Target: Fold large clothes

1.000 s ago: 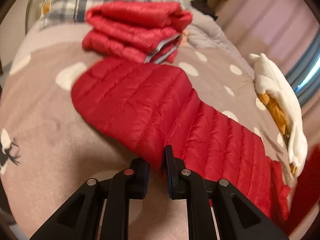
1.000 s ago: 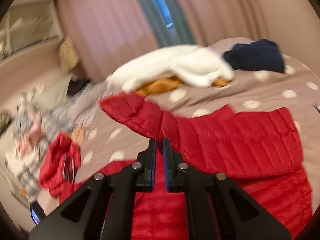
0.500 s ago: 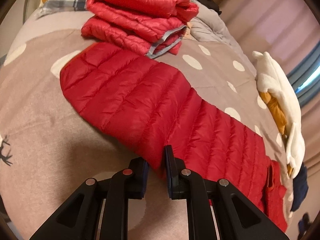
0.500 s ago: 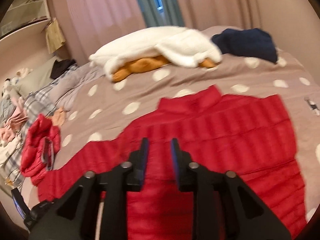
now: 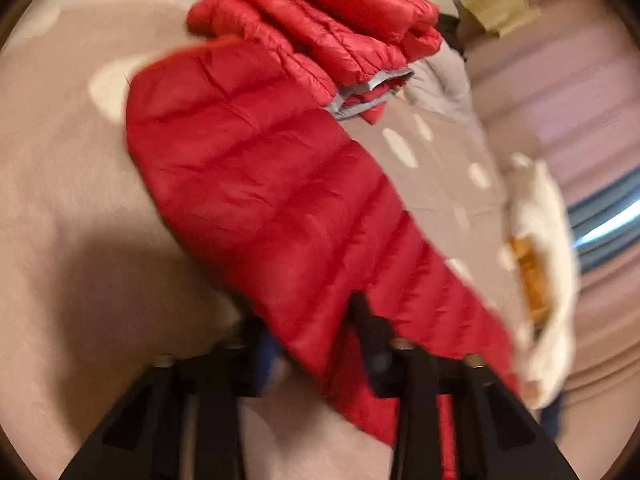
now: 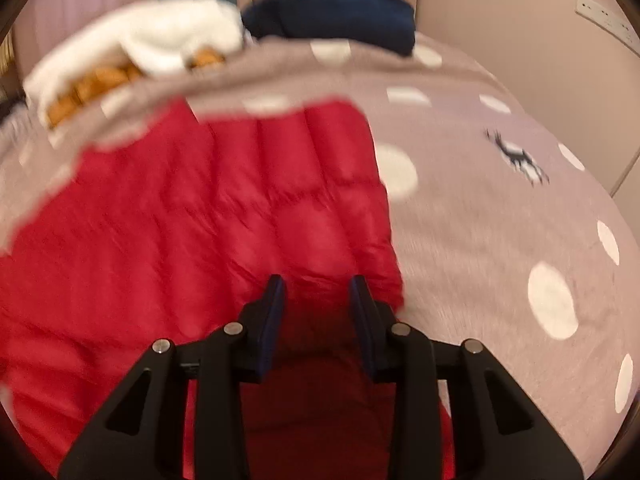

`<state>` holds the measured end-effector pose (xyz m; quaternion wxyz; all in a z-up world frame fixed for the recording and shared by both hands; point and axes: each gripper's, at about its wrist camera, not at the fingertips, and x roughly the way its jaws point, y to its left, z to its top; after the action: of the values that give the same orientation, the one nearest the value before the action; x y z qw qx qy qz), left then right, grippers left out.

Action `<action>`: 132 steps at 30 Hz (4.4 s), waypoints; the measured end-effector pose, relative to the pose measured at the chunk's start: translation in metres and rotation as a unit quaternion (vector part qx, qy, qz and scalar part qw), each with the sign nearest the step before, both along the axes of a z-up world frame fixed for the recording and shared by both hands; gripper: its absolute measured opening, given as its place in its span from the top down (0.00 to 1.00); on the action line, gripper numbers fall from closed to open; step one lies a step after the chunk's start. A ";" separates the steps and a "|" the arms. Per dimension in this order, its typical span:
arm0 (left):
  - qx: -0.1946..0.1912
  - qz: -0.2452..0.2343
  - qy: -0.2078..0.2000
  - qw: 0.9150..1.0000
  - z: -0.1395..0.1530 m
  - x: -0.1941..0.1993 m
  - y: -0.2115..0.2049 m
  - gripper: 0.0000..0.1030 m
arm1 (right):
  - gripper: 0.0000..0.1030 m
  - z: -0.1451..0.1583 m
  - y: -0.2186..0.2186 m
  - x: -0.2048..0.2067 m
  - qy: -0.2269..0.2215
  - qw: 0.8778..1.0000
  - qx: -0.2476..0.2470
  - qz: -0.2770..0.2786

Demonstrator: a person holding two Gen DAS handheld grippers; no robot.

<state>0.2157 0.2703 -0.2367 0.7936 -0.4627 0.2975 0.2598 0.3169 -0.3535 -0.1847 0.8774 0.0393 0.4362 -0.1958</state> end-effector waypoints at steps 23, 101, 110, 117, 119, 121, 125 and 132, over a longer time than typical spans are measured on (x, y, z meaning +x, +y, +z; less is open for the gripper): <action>0.234 -0.416 -0.099 0.873 0.090 0.059 -0.311 0.82 | 0.59 0.024 -0.058 -0.085 -0.070 0.992 0.066 -0.083; 0.239 -0.349 0.094 0.901 0.001 0.112 -0.257 0.02 | 0.00 -0.021 0.037 -0.011 -0.013 0.997 0.056 0.047; 0.233 -0.351 0.093 0.902 0.000 0.112 -0.255 0.01 | 0.00 -0.019 0.034 -0.014 -0.010 0.998 0.051 0.046; 0.242 -0.350 0.098 0.900 0.000 0.113 -0.257 0.01 | 0.00 -0.019 0.034 -0.013 -0.010 0.998 0.052 0.046; 0.242 -0.349 0.098 0.900 0.000 0.113 -0.258 0.01 | 0.00 -0.019 0.034 -0.013 -0.011 0.998 0.052 0.046; 0.241 -0.350 0.098 0.900 0.000 0.113 -0.258 0.01 | 0.00 -0.019 0.034 -0.013 -0.010 0.998 0.052 0.046; 0.239 -0.350 0.097 0.901 0.000 0.113 -0.257 0.01 | 0.00 -0.019 0.034 -0.013 -0.011 0.998 0.052 0.046; 0.244 -0.349 0.099 0.899 0.000 0.112 -0.258 0.01 | 0.00 -0.019 0.034 -0.013 -0.011 0.998 0.052 0.046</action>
<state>0.3281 0.0125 -0.2370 0.8879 -0.0934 0.4442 0.0749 0.3035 -0.3196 -0.2036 0.8868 0.0672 0.4379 -0.1316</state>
